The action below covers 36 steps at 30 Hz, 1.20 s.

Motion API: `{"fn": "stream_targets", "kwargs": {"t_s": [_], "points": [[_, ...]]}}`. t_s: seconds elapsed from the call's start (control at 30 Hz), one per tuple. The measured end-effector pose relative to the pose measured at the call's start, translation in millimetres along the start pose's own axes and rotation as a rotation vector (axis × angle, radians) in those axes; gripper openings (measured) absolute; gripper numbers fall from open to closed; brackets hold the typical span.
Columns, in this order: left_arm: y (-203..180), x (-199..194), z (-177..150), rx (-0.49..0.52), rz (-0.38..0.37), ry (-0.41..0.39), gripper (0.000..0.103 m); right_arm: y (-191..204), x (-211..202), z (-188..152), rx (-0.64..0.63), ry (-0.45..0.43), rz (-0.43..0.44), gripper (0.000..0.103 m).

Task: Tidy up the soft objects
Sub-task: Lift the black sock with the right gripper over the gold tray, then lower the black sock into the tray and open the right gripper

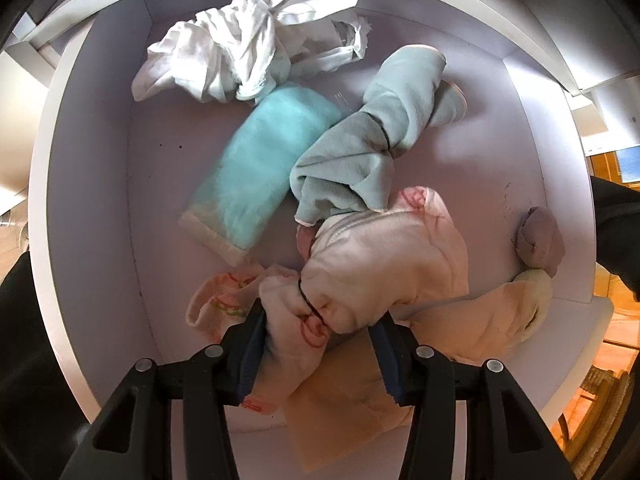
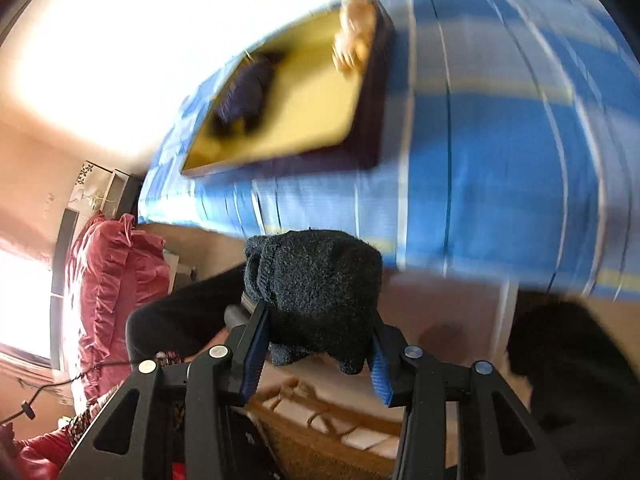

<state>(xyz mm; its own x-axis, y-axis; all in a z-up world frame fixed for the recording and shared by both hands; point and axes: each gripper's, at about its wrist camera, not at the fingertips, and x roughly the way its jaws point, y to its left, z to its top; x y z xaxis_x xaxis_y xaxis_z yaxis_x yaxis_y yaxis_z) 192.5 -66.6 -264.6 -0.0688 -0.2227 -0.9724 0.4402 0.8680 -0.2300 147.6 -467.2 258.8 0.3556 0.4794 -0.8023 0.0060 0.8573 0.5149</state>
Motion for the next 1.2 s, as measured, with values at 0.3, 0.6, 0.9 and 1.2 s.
{"fn": "stream_targets", "kwargs": {"t_s": [0.3,0.6,0.9,1.2], "points": [[0.0,-0.5,0.4,0.004,0.004,0.002,0.051,23.7,-7.0,107.6,-0.123,-0.121,-0.137,0.044],[0.9,2.6,1.0,-0.005,0.002,0.007,0.051,57.9,56.0,204.8,-0.309,-0.079,-0.311,0.044],[2.2,4.7,1.2,-0.011,-0.002,0.008,0.052,88.5,126.8,252.4,-0.436,-0.013,-0.476,0.044],[3.4,4.7,0.8,-0.026,-0.002,0.018,0.052,85.9,150.8,275.7,-0.472,-0.018,-0.549,0.045]]}}
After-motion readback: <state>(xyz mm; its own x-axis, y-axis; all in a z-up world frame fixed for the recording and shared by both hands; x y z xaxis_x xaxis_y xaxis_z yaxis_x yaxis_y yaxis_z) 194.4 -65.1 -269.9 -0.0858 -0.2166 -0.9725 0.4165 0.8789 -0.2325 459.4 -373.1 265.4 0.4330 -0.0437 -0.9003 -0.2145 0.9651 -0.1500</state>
